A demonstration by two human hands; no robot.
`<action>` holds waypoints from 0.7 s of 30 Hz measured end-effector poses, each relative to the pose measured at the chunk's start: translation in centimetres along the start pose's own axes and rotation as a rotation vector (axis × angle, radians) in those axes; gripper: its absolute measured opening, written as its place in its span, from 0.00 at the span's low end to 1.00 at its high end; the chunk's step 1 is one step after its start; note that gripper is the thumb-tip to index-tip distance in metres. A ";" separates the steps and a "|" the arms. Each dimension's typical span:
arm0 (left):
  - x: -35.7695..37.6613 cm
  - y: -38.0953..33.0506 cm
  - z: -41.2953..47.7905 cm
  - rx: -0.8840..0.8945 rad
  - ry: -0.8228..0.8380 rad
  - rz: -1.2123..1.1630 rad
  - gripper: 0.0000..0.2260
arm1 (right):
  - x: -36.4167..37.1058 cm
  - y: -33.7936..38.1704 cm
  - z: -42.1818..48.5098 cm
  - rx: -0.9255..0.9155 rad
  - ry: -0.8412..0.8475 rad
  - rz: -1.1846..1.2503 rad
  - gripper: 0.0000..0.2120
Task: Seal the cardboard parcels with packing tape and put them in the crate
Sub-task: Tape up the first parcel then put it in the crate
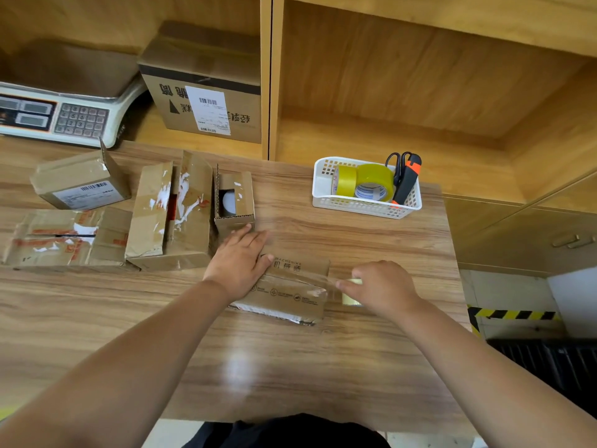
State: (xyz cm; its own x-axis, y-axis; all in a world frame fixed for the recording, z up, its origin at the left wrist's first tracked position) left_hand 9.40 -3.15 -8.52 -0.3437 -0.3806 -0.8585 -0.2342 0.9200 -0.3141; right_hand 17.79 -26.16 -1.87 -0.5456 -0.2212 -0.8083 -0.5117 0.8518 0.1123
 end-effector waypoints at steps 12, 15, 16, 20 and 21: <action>-0.2 -0.3 -0.1 -0.008 0.016 -0.005 0.29 | 2.3 0.1 1.0 -0.020 -0.037 -0.087 0.18; -0.2 -0.5 -0.2 -0.041 0.030 0.019 0.29 | 3.1 0.6 1.5 -0.036 -0.070 -0.120 0.18; -0.2 -0.7 -0.3 -0.052 0.034 0.037 0.29 | 3.2 0.8 1.6 -0.040 -0.079 -0.120 0.18; -0.2 -1.5 -0.6 -0.108 0.016 0.196 0.28 | 3.2 1.1 1.3 -0.035 -0.109 -0.106 0.18; -0.2 -1.8 -0.7 -0.125 0.016 0.240 0.28 | 3.3 1.1 1.3 -0.035 -0.109 -0.102 0.17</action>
State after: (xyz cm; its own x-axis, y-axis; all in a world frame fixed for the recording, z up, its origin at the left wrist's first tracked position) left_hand 9.28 -4.77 -7.54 -0.4166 -0.1552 -0.8957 -0.2542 0.9659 -0.0492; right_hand 16.27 -25.35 -5.12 -0.4158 -0.2510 -0.8741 -0.5844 0.8102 0.0453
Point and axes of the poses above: each hand's wrist, its own z-axis towards the middle knuckle, its own x-axis out of the palm, y = z × x, the point moved 5 cm from there along z, towards the middle knuckle, and after that the axes turned 11 degrees about y, right-handed, at the moved point
